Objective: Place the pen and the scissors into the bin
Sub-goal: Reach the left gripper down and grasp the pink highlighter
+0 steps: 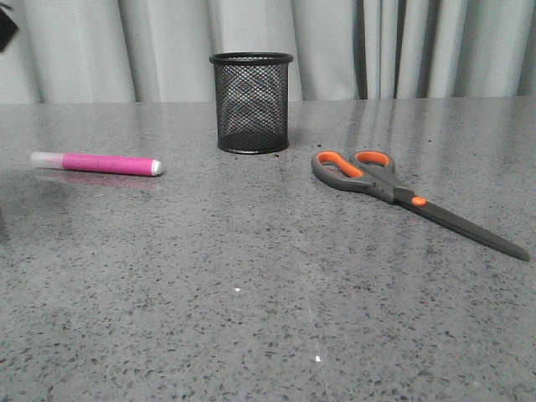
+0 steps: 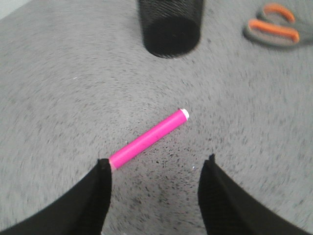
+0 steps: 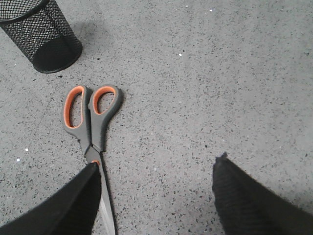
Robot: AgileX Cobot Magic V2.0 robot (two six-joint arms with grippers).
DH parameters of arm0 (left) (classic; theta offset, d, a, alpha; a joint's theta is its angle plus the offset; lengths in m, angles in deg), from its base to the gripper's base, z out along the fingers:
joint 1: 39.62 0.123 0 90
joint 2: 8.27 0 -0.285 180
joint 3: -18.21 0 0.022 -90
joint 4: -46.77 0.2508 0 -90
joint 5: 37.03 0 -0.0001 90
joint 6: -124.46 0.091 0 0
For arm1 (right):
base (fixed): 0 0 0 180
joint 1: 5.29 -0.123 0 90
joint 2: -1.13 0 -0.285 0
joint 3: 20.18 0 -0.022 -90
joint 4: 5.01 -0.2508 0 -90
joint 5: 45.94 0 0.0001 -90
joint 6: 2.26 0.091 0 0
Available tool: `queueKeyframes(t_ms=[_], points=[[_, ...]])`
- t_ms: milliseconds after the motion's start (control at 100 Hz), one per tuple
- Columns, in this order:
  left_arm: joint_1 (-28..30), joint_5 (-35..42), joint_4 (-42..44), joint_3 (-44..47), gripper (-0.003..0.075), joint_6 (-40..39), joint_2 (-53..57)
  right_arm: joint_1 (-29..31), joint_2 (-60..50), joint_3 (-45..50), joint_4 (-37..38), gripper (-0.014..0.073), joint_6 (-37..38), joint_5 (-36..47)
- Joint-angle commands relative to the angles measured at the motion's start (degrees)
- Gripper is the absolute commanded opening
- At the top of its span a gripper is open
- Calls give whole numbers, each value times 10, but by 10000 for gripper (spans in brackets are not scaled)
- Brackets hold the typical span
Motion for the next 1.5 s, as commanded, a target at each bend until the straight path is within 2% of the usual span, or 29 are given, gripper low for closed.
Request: queueKeyframes(t_ms=[0,90,200,420,670,920,1020,1060,1070,1160,1340,1430,1490], points=[[2,-30,-27,-49,356,114,-39,3,2,-22,-4,442,-15,30],[2,-57,-27,-85,356,195,-94,3,2,-22,-4,442,-18,30],[2,-73,-26,-128,356,230,-157,3,2,-22,-4,442,-19,30],[-10,-151,-23,-197,356,311,-257,3,2,-22,-4,442,-19,30],[-37,-150,2,-241,356,313,-328,3,2,-22,-4,442,-24,27],[-38,-150,9,-252,353,313,-356,3,2,-22,-4,442,-25,24],[-38,-166,22,-252,286,309,-359,3,2,-22,-4,442,-25,23],[-38,-170,28,-252,203,298,-359,3,2,-22,-4,442,-25,20],[-38,-171,29,-252,203,298,-359,3,2,-22,-4,442,-25,20],[-38,-177,36,-258,-19,259,-359,3,2,-22,-4,442,-25,19],[-38,-212,11,-306,-19,220,-343,3,2,-22,-4,442,-25,19],[-38,-215,-36,-341,-19,200,-319,3,2,-22,-4,442,-25,19],[-38,-215,-100,-366,-19,192,-302,3,2,-22,-4,442,-25,19]])
